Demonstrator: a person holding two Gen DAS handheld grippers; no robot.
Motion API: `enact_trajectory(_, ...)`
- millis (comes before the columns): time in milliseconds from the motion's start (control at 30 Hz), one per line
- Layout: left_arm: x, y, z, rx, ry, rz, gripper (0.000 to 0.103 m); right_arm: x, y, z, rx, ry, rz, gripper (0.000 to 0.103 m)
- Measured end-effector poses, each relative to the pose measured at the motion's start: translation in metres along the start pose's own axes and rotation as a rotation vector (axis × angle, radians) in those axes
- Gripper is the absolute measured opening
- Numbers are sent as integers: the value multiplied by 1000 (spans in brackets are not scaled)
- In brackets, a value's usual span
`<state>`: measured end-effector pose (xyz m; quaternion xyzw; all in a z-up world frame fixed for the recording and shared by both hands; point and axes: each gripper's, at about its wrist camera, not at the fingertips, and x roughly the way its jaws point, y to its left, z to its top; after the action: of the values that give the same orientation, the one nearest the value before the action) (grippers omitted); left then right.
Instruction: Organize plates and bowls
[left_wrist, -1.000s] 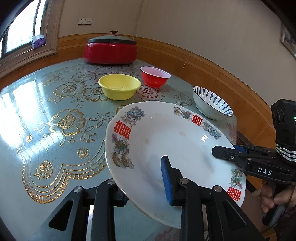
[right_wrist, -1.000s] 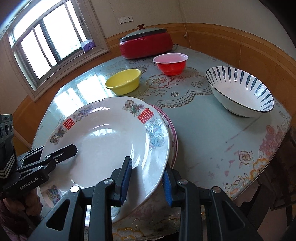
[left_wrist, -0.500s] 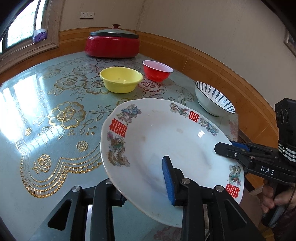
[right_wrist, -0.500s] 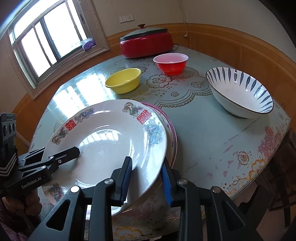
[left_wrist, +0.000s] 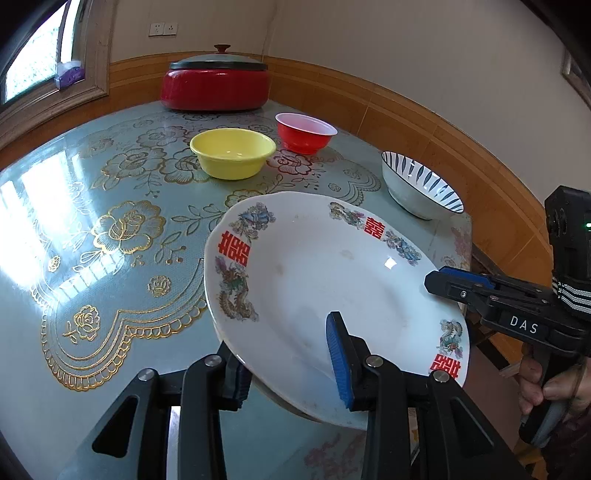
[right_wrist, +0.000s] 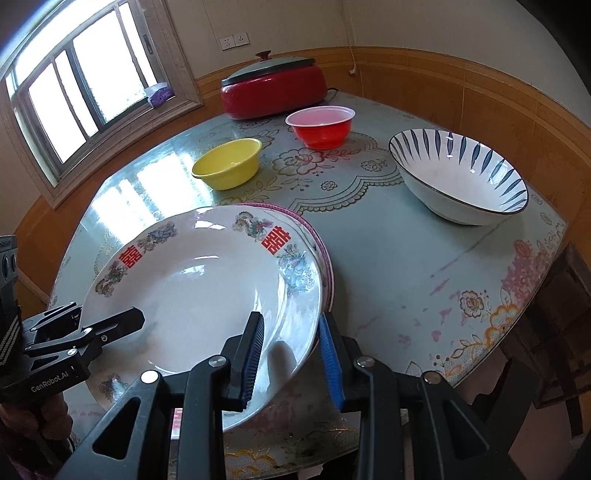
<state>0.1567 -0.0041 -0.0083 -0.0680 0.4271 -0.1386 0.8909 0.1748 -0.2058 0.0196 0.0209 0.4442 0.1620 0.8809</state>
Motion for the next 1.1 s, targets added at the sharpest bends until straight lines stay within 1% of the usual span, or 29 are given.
enact_trajectory(133, -5, 2, -2, -9, 4, -11, 36, 1, 3, -1, -12, 3, -18, 30)
enact_trajectory(200, -10, 3, -5, -10, 0, -18, 38, 2, 5, -1, -20, 2, -28, 30)
enact_trajectory(433, -22, 4, -12, -7, -12, -21, 38, 7, 5, -3, -18, 19, -42, 31)
enact_trajectory(533, -25, 7, -16, -8, -10, 0, 40, 7, 5, -3, -20, 18, -47, 31)
enact_trajectory(600, -24, 14, -20, -28, 2, -6, 40, 8, 5, -2, -14, 20, -45, 31)
enact_trajectory(733, -25, 19, -23, -50, -7, 7, 40, 6, 6, -2, -26, 18, -57, 31)
enact_trajectory(867, -24, 17, -24, -40, -14, 9, 40, -2, 2, -1, -17, 5, -62, 31)
enact_trajectory(1000, -21, 15, -24, -38, -18, 14, 40, -18, 5, -1, -30, -21, -11, 31)
enact_trajectory(1067, -21, 14, -22, -35, -31, 49, 39, -20, 13, -1, -58, -13, 17, 31)
enact_trajectory(1100, -22, 13, -21, -32, -40, 68, 38, -20, 17, -1, -64, -10, 10, 31)
